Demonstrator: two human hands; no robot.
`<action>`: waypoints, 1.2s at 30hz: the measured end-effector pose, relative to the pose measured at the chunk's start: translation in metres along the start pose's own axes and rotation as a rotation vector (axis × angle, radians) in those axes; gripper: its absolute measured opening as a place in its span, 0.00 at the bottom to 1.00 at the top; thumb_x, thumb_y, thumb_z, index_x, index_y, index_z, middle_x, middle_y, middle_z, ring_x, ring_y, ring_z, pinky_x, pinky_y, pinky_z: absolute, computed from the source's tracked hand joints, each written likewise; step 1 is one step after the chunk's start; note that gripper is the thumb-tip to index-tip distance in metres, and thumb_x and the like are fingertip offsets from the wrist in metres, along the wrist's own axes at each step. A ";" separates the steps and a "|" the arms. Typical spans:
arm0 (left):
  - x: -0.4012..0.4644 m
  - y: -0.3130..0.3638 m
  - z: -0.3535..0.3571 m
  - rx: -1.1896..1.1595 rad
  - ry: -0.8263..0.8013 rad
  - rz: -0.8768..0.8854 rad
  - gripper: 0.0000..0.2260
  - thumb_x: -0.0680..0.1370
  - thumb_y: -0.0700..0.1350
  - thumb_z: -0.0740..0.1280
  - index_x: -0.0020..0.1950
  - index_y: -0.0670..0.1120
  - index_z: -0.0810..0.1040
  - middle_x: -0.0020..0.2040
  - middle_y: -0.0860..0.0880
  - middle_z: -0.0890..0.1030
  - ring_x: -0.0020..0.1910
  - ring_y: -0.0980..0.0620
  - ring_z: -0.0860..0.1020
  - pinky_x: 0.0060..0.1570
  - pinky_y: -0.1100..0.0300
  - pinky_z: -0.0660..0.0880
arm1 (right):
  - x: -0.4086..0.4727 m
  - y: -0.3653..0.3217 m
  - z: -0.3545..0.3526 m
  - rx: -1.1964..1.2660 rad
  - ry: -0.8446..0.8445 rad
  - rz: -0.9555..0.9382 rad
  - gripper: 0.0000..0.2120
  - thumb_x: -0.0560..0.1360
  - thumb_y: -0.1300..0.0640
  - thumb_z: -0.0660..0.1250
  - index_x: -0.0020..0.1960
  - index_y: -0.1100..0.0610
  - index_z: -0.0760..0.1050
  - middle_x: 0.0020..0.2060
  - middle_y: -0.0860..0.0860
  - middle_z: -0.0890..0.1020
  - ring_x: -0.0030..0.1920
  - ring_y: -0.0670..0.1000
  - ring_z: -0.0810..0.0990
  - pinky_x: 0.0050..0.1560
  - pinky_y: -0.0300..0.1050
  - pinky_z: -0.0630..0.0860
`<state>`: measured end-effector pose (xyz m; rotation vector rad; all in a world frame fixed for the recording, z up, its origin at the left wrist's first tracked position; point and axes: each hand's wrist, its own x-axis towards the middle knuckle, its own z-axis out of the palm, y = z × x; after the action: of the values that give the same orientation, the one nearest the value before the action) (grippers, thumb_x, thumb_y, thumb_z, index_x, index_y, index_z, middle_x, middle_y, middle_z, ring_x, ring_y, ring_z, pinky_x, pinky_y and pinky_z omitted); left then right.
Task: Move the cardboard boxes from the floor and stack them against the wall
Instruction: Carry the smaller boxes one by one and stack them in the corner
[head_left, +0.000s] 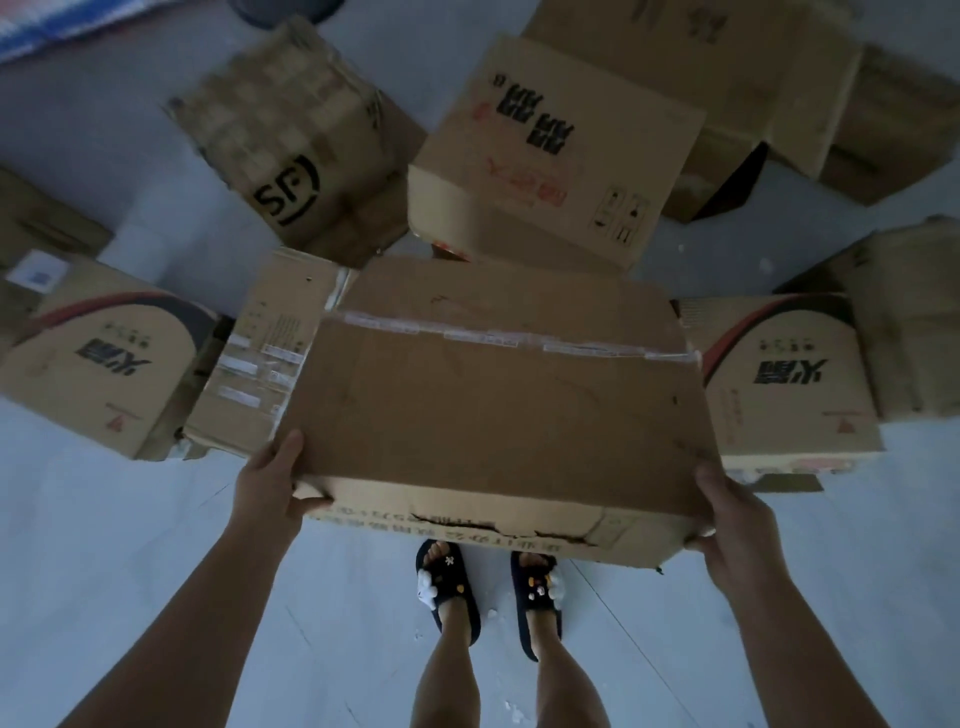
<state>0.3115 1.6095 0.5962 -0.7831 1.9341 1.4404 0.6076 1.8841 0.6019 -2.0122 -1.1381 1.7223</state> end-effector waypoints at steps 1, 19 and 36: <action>-0.019 0.001 -0.013 -0.015 0.023 0.001 0.18 0.80 0.46 0.63 0.68 0.42 0.69 0.61 0.46 0.70 0.64 0.40 0.67 0.53 0.36 0.74 | -0.011 -0.007 -0.002 -0.007 -0.026 -0.011 0.14 0.79 0.56 0.62 0.64 0.58 0.71 0.58 0.54 0.75 0.56 0.59 0.73 0.53 0.58 0.72; -0.284 -0.088 -0.258 -0.579 0.522 0.055 0.11 0.80 0.45 0.62 0.59 0.40 0.72 0.56 0.44 0.69 0.59 0.40 0.69 0.45 0.39 0.76 | -0.190 -0.087 0.064 -0.492 -0.648 -0.206 0.16 0.82 0.60 0.56 0.69 0.57 0.68 0.51 0.52 0.78 0.49 0.58 0.77 0.57 0.61 0.73; -0.410 -0.284 -0.546 -1.072 0.893 0.129 0.18 0.81 0.44 0.60 0.69 0.38 0.67 0.40 0.46 0.68 0.41 0.47 0.71 0.42 0.39 0.74 | -0.533 0.119 0.195 -0.698 -1.316 -0.488 0.17 0.78 0.68 0.58 0.65 0.60 0.72 0.50 0.55 0.80 0.47 0.54 0.78 0.44 0.50 0.74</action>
<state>0.7283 1.0578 0.8589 -2.0772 1.6151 2.5207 0.4782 1.3799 0.8572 -0.3469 -2.5603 2.5095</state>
